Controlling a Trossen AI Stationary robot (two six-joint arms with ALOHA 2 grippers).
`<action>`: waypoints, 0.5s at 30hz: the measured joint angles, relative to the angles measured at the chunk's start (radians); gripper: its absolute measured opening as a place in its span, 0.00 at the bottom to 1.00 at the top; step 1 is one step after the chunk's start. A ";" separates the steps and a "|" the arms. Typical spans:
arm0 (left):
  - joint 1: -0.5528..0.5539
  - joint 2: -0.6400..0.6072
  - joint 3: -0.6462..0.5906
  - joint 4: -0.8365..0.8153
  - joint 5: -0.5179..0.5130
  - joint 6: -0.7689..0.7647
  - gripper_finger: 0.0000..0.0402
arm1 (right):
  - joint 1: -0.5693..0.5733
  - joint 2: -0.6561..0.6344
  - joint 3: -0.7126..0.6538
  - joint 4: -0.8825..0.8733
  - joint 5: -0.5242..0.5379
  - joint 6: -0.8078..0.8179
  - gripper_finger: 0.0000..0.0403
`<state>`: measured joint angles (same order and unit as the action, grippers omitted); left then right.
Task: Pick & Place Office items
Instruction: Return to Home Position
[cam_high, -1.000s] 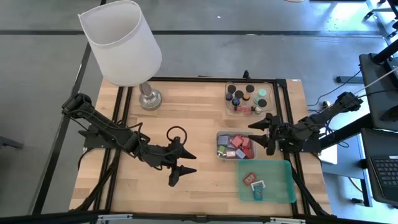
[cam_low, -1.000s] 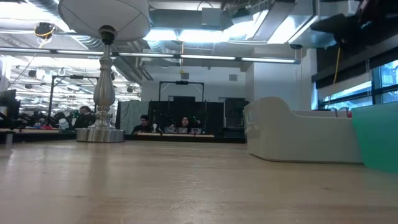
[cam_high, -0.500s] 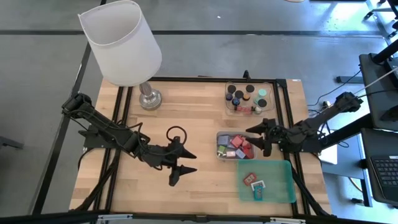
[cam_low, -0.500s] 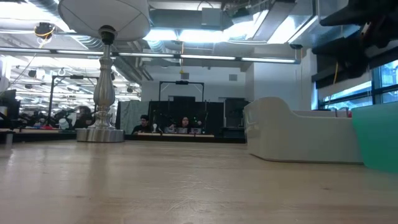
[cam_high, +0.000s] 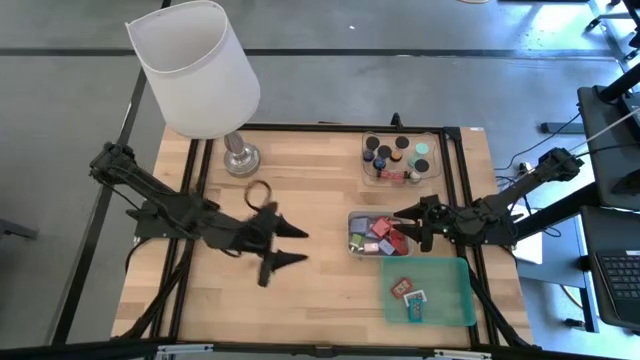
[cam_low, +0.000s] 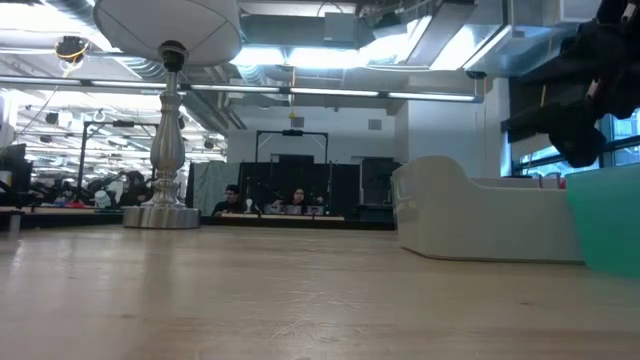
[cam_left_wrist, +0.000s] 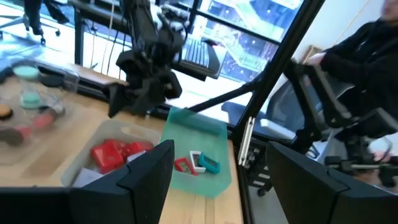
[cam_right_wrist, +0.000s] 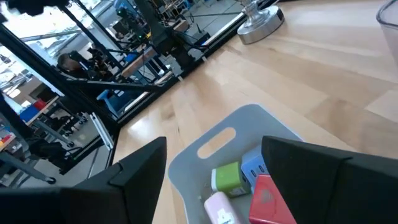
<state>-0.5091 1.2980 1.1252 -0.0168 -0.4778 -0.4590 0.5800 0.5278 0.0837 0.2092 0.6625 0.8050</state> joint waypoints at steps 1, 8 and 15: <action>-0.001 -0.032 0.000 -0.024 0.000 0.000 0.62 | 0.000 0.000 0.000 0.000 0.000 -0.002 0.66; -0.025 -0.288 0.000 -0.275 -0.009 0.020 0.62 | 0.000 0.000 0.000 -0.006 0.003 -0.027 0.66; -0.091 -0.534 0.001 -0.545 0.052 -0.069 0.62 | 0.000 0.001 -0.001 -0.060 0.030 0.119 0.66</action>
<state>-0.6002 0.7640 1.1259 -0.5620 -0.4261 -0.5283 0.5800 0.5285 0.0830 0.1494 0.6920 0.9239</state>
